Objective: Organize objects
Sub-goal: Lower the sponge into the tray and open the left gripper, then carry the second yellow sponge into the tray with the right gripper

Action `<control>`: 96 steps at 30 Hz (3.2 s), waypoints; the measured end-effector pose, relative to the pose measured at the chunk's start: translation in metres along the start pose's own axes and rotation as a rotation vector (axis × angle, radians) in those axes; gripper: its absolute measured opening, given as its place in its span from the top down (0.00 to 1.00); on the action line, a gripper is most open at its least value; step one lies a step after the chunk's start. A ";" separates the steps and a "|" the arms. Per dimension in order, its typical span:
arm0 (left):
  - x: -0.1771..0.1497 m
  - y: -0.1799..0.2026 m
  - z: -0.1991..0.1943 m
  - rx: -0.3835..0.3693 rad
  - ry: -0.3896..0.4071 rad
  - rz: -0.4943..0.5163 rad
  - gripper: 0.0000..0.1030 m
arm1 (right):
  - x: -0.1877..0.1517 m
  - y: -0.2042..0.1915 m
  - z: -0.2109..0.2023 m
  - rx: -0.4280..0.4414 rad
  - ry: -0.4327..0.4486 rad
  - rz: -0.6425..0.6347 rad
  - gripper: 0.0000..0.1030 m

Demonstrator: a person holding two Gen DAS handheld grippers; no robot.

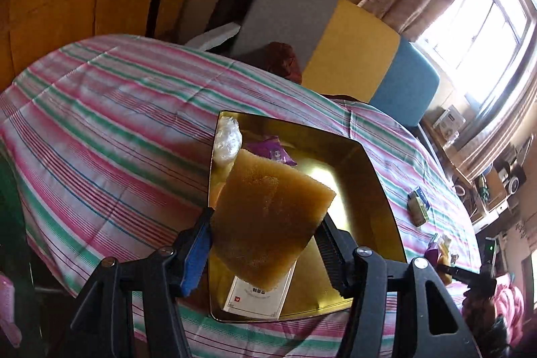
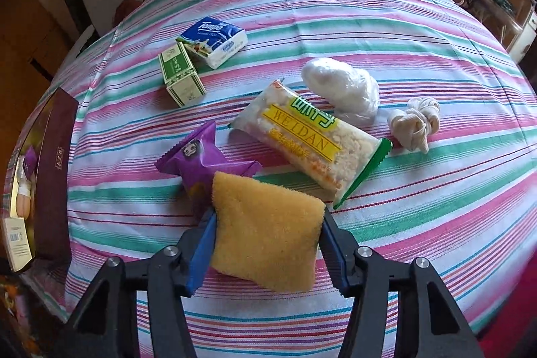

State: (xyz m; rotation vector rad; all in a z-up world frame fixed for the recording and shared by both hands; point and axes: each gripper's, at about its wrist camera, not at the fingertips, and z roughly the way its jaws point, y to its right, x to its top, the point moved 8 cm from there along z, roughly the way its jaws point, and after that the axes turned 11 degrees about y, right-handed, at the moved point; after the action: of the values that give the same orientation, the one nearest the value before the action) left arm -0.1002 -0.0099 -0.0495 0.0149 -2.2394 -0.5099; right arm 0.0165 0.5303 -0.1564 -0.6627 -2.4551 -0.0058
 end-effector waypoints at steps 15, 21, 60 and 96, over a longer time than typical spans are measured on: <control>-0.020 0.098 0.138 -0.069 -0.334 0.126 0.41 | -0.001 -0.004 -0.004 -0.005 0.007 -0.007 0.43; -0.010 0.081 0.207 0.082 -0.365 0.159 0.38 | -0.002 -0.006 -0.003 -0.006 0.006 -0.007 0.43; -0.005 0.063 0.032 0.110 0.049 0.240 0.20 | 0.005 -0.008 -0.025 -0.078 0.107 -0.021 0.43; -0.024 -0.056 -0.005 0.147 0.011 -0.021 0.26 | -0.026 -0.422 0.020 0.373 -0.019 -0.513 0.41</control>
State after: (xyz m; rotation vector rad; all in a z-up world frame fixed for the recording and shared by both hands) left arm -0.0899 -0.0592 -0.0847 0.1166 -2.2635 -0.3541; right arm -0.1709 0.1516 -0.1269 0.1319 -2.4808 0.2505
